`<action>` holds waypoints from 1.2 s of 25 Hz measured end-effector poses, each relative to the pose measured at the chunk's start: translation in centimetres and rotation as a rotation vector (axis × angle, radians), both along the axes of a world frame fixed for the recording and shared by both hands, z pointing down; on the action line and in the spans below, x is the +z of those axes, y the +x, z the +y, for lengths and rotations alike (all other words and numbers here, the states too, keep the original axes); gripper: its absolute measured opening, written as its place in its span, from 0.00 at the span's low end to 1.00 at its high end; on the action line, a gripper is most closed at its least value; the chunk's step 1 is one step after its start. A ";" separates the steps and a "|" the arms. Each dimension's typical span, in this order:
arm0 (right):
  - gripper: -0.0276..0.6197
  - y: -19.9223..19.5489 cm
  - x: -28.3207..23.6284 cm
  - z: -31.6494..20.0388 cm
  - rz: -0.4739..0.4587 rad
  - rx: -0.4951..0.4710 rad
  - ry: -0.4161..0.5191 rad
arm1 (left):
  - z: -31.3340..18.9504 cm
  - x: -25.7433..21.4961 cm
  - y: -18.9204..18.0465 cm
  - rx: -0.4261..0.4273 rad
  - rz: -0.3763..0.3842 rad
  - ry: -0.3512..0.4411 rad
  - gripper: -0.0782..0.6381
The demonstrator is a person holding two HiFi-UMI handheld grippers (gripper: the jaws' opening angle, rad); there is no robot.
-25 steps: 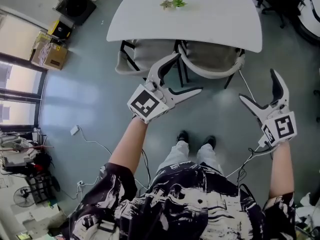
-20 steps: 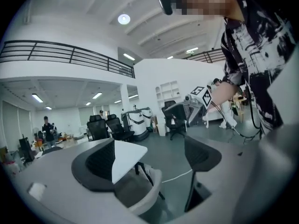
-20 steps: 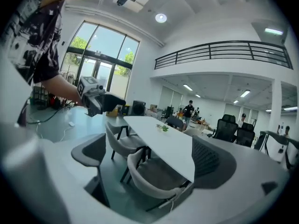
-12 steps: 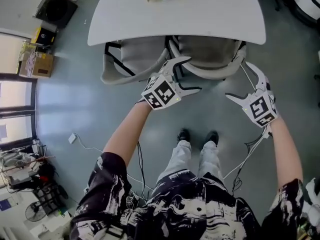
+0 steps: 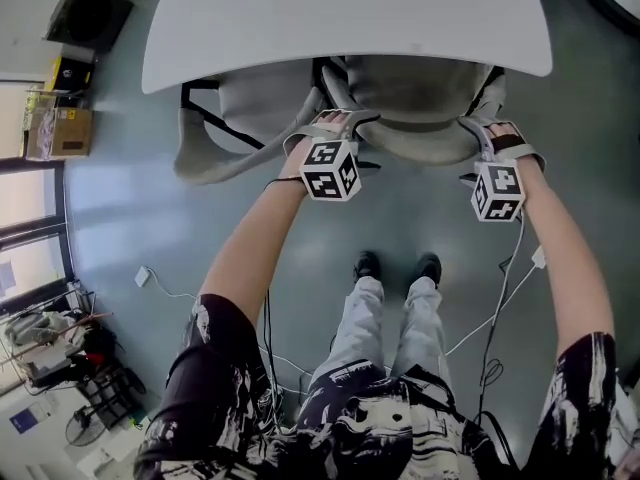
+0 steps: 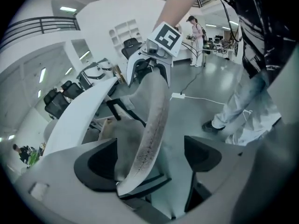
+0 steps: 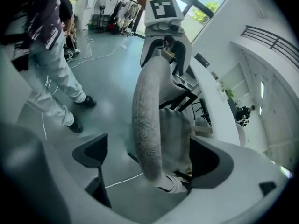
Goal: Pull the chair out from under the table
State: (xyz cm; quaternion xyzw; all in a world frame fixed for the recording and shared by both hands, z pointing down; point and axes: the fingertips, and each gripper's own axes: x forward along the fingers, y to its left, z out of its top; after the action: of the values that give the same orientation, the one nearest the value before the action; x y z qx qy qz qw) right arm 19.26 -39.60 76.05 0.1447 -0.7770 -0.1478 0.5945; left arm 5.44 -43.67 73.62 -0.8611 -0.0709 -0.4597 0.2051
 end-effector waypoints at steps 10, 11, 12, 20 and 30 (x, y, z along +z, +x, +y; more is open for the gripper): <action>0.21 0.3 4.7 0.5 0.094 -0.194 -0.029 | -0.3 5.9 0.9 0.164 -0.176 0.116 0.27; 0.18 0.2 4.5 0.4 0.096 -0.207 -0.050 | -0.6 5.7 0.9 0.190 -0.192 0.144 0.24; 0.16 0.2 4.3 0.2 0.100 -0.217 -0.067 | -0.9 5.5 0.9 0.210 -0.199 0.159 0.23; 0.13 0.1 4.2 0.5 0.100 -0.172 -0.104 | -0.4 5.5 0.6 0.208 -0.208 0.175 0.22; 0.13 -1.2 3.8 6.1 0.102 -0.177 -0.117 | 5.3 5.0 -0.6 0.255 -0.235 0.203 0.21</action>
State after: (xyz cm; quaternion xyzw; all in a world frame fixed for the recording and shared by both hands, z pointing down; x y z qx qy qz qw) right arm 18.04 -33.49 79.89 0.0330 -0.7628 -0.1613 0.6254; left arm 4.82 -38.33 78.57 -0.7603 -0.1563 -0.5323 0.3378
